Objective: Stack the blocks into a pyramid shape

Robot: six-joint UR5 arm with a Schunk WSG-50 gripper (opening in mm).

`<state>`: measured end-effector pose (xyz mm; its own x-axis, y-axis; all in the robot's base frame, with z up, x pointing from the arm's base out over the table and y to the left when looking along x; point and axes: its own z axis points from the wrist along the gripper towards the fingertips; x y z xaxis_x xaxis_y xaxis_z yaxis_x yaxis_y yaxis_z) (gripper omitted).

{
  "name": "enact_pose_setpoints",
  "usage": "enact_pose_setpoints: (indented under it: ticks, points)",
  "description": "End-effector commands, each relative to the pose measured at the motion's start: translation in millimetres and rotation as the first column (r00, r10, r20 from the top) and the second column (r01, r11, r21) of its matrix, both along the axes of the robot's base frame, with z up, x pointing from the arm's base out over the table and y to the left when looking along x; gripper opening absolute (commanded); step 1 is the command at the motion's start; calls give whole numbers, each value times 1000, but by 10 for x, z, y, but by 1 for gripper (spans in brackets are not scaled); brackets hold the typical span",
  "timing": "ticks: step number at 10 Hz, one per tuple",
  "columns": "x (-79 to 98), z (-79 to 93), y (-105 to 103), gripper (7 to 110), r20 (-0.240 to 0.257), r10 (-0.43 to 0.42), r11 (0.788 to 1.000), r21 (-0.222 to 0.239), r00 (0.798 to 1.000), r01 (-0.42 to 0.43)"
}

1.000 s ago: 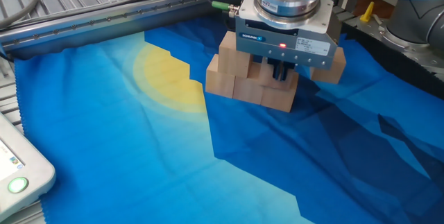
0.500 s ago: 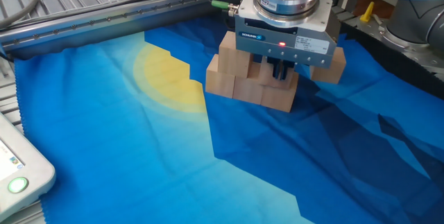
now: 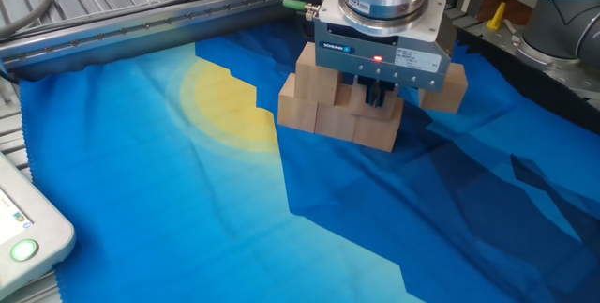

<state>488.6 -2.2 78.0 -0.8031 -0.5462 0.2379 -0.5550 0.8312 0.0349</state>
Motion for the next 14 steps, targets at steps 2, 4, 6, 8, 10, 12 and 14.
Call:
enact_pose_setpoints:
  ticks: [2, 4, 6, 8, 10, 12, 14]
  points:
    - [23, -15, -1, 7, 2, -4, 1000, 4, 1000, 4]
    - [15, -12, 0, 7, -1, -6, 1000, 4, 1000, 6]
    - [4, -9, -16, 7, -6, -5, 1000, -2, 1000, 5]
    - [1, -9, -5, 7, -7, -5, 1000, 2, 1000, 5]
    - [-3, -9, 3, 7, -9, -5, 1000, 6, 1000, 5]
    - [-5, -12, -8, 7, -10, -5, 1000, 1, 1000, 5]
    - [-9, -15, -10, 7, -13, -6, 1000, -1, 1000, 6]
